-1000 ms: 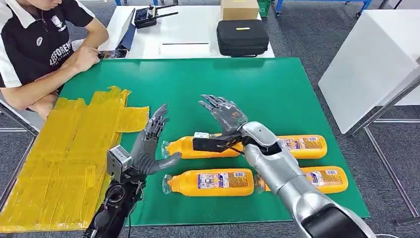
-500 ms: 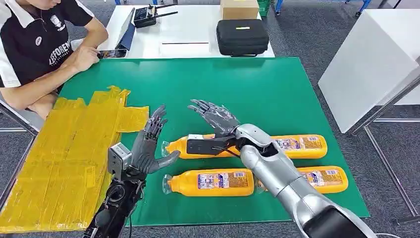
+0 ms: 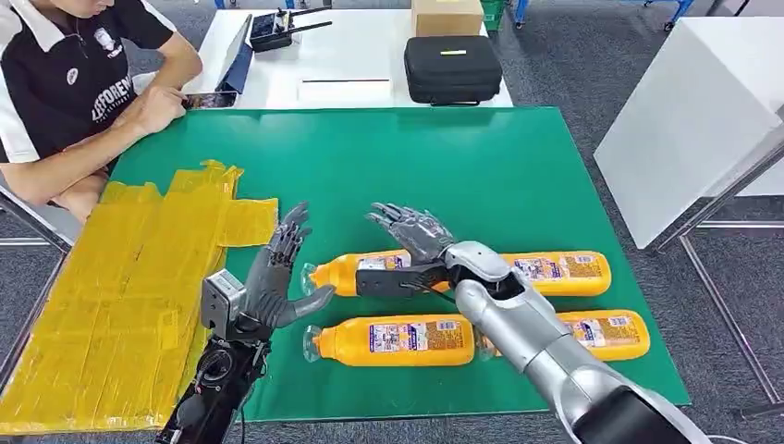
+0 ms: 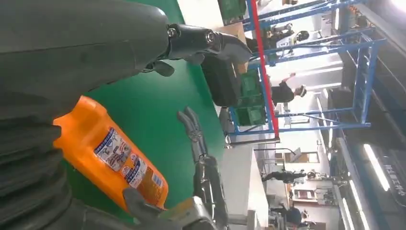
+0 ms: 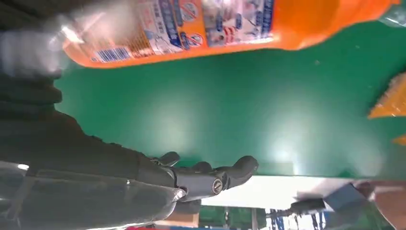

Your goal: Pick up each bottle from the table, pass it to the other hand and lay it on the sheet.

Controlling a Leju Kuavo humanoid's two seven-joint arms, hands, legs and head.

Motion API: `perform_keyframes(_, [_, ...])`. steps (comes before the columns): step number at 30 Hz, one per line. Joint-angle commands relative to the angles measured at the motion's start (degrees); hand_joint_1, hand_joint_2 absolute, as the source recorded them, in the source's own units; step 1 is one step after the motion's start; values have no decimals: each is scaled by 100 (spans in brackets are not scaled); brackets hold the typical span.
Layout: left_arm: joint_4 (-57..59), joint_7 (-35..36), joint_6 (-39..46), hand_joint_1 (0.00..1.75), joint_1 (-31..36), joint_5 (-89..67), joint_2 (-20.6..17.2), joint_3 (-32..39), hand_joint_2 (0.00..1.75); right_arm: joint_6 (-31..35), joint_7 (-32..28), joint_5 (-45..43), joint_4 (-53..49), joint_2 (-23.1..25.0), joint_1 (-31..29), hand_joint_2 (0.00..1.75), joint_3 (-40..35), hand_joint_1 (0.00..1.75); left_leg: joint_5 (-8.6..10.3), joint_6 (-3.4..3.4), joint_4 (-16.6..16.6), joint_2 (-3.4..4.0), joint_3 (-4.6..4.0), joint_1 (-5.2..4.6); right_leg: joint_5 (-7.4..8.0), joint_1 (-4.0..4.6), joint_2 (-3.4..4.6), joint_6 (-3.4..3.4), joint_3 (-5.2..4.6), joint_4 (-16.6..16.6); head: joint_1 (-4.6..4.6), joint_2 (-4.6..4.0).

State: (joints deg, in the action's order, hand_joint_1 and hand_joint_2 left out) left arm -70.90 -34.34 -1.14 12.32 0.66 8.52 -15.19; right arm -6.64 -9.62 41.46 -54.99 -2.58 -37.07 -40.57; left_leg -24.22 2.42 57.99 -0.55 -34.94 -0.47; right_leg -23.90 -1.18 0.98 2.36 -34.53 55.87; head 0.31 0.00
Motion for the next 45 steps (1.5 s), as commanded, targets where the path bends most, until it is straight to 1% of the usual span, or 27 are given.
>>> perform_keyframes(1, [207,45,-12,0,126,5,-26,132,175,-109,76,-42,834,59,-443,175,-375,0,-4,-14,2,11,10,2,0,3,1,-11,6,3,0,0])
perform_keyframes(7, [268,92,-32,0,214,7,-24,126,175,-100,235,-14,1665,310,-676,175,-407,0,-3,-16,3,13,10,4,2,5,2,-13,7,3,-2,0])
perform_keyframes(10, [305,91,-32,0,237,7,-37,117,175,-97,251,-7,1892,367,-729,175,-403,0,-4,-20,5,14,15,6,1,8,0,-16,11,4,0,0])
perform_keyframes(11, [399,72,-18,0,286,34,-43,100,175,-96,221,-21,2171,450,-796,175,-398,0,-1,-15,3,9,8,4,2,6,-2,-12,5,3,0,0])
perform_keyframes(12, [399,72,-18,0,286,34,-43,100,175,-96,221,-21,2171,450,-796,175,-398,0,1,-11,1,3,6,2,2,3,-5,-8,4,1,0,0])
perform_keyframes(13, [522,87,-13,0,350,44,-38,83,175,-130,287,14,2382,515,-844,175,-422,0,-2,-16,2,12,10,3,2,5,1,-12,5,3,0,0])
perform_keyframes(16, [712,76,6,0,458,93,10,29,175,-99,337,38,2788,615,-918,175,-423,0,-1,-17,2,6,13,4,0,6,-6,-13,11,3,-2,0])
perform_keyframes(22, [808,51,46,0,531,163,4,-22,175,-81,353,49,3071,661,-977,175,-425,0,-2,-17,3,0,12,4,-1,6,-12,-14,11,2,-2,0])
perform_keyframes(32, [808,51,46,0,531,163,4,-22,175,-81,353,49,3071,661,-977,175,-425,0,-3,-19,5,4,11,5,-1,6,-9,-14,9,5,0,0])
perform_keyframes(35, [808,51,46,0,531,163,4,-22,175,-81,353,49,3071,661,-977,175,-425,0,1,-8,1,2,2,1,2,1,-5,-6,-1,2,-2,0])
perform_keyframes(39, [889,38,76,0,598,229,7,-60,175,-200,450,109,3243,690,-1036,175,-494,0,-3,-23,9,4,12,7,-1,9,-13,-17,10,7,0,0])
perform_keyframes(40, [913,40,83,0,624,244,20,-60,175,-214,488,142,3291,692,-1063,175,-529,0,1,-10,2,0,5,1,0,2,-8,-7,2,2,0,0])
perform_keyframes(41, [915,41,88,0,632,249,26,-58,175,-207,504,156,3309,694,-1074,175,-542,2,-1,-16,5,0,9,4,-1,5,-13,-12,7,4,0,0])
perform_keyframes(42, [914,42,91,0,636,252,25,-57,175,-199,520,169,3325,697,-1083,175,-552,143,1,-11,2,-1,4,2,1,3,-9,-8,2,2,0,0])
perform_keyframes(43, [913,45,100,0,636,258,21,-53,175,-171,534,182,3345,705,-1088,175,-555,166,-1,-17,5,-2,9,5,-1,6,-14,-12,8,3,-2,0])
perform_keyframes(45, [919,45,102,0,627,261,12,-44,175,-152,537,189,3347,720,-1090,175,-554,175,-1,-16,5,-1,11,5,-1,6,-13,-12,9,3,0,0])
